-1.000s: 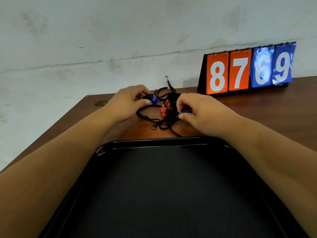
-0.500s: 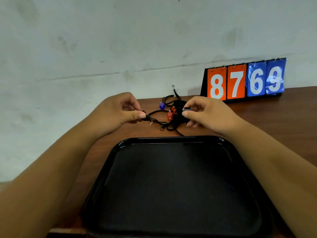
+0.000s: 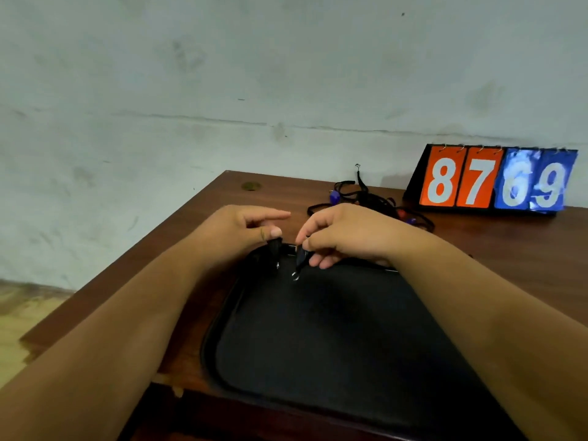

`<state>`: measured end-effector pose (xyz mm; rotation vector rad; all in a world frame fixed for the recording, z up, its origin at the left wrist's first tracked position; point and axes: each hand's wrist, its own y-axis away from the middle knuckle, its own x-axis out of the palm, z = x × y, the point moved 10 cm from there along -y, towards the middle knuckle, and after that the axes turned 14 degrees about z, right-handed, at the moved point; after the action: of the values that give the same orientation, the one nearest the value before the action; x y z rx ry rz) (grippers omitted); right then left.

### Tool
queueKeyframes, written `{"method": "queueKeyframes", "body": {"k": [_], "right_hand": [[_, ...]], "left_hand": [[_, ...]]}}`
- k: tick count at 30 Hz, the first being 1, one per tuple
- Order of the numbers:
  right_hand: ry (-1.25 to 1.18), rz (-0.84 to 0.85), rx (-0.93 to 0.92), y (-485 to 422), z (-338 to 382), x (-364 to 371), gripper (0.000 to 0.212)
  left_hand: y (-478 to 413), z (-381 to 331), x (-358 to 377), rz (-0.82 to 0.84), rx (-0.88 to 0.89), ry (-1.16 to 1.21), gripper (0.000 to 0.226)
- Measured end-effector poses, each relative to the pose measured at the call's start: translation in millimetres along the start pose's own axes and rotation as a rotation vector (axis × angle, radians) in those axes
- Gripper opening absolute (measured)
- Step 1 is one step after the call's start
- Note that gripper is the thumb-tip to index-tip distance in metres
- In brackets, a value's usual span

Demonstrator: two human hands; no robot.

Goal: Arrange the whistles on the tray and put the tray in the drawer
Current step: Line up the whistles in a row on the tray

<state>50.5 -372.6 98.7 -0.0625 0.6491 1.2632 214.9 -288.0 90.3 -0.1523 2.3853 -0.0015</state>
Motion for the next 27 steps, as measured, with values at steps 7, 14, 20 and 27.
{"method": "queueKeyframes", "body": {"k": [7,14,20,27], "right_hand": [[-0.015,0.064,0.005,-18,-20,18,0.018],[0.086,0.033,-0.061,-14,-21,16,0.016],[0.077,-0.013,-0.106,-11,-22,11,0.021],[0.271,-0.08,-0.106,-13,-19,6,0.028]], "left_hand": [[-7,10,7,0.047,-0.016,0.039,0.017],[-9,9,9,0.081,-0.004,0.026,0.014],[-8,12,2,0.043,-0.001,-0.074,0.013],[-3,15,-1,0.05,-0.001,-0.054,0.012]]}}
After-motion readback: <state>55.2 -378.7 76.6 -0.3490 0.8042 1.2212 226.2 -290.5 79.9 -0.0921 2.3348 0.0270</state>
